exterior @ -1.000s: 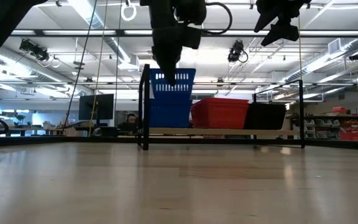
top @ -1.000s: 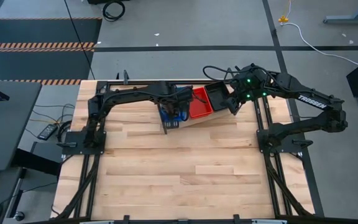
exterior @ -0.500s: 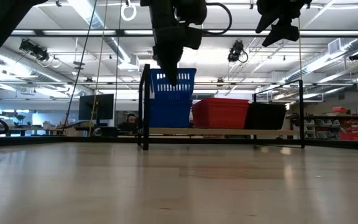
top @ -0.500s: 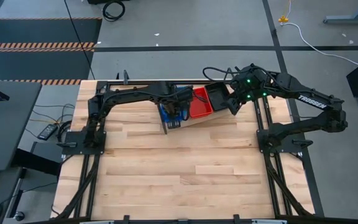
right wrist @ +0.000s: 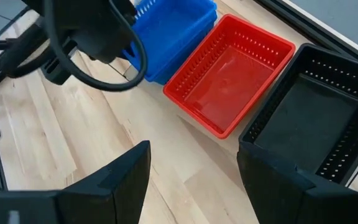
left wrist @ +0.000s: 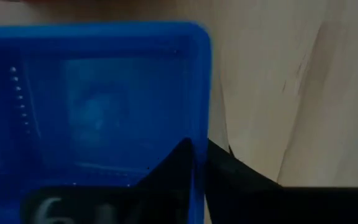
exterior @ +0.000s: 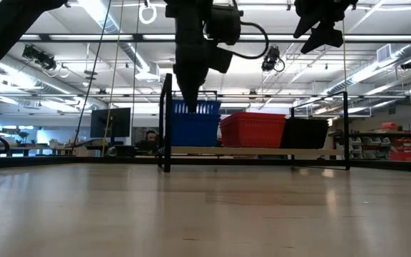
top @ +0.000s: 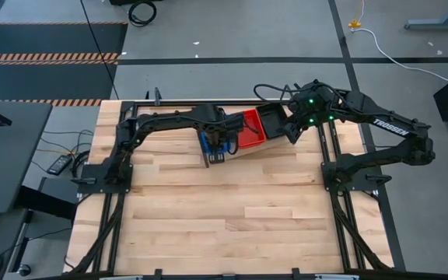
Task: Stack baskets on shelf by color
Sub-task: Stack the blue bin on the stacked blue bins on the shelf
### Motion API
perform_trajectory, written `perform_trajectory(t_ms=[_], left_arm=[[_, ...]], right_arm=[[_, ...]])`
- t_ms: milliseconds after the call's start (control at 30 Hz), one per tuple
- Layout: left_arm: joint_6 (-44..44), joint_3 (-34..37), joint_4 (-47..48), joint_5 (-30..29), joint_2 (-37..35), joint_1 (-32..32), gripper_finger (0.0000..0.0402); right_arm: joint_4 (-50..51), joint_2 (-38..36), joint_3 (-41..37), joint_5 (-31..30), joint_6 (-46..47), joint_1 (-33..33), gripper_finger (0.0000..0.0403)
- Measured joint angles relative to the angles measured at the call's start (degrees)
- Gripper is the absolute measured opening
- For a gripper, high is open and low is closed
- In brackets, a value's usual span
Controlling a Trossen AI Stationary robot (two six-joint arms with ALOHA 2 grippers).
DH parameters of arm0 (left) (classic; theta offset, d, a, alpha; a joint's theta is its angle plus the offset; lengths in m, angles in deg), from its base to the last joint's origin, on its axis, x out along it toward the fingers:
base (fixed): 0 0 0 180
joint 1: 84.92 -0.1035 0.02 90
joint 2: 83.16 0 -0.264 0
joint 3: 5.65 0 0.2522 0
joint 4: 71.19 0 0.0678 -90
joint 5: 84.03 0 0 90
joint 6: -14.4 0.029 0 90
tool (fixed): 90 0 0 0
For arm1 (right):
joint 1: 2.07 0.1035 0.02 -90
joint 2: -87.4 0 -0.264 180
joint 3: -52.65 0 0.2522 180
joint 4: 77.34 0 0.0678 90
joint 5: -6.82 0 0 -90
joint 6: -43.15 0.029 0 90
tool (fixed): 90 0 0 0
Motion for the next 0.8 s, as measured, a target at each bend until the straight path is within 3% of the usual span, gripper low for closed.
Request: perform_trajectory(t_ms=[400, 600, 800], left_arm=[[-1.0, -0.1, -2.0, 0.3, -0.2, 0.0, 0.0119], [-3.5, -0.1, -1.1, 5.4, -0.3, 0.2, 0.0157], [-3.4, -0.1, 0.1, 5.8, -0.7, 1.3, 0.0198]], right_arm=[[-0.1, 0.0, 0.0, -0.1, -0.4, 0.0, 0.0245], [-0.1, 0.0, 0.0, -0.1, -1.2, 0.0, 0.0245], [0.0, 0.0, 0.0, -0.1, -1.8, 0.0, 0.0245]])
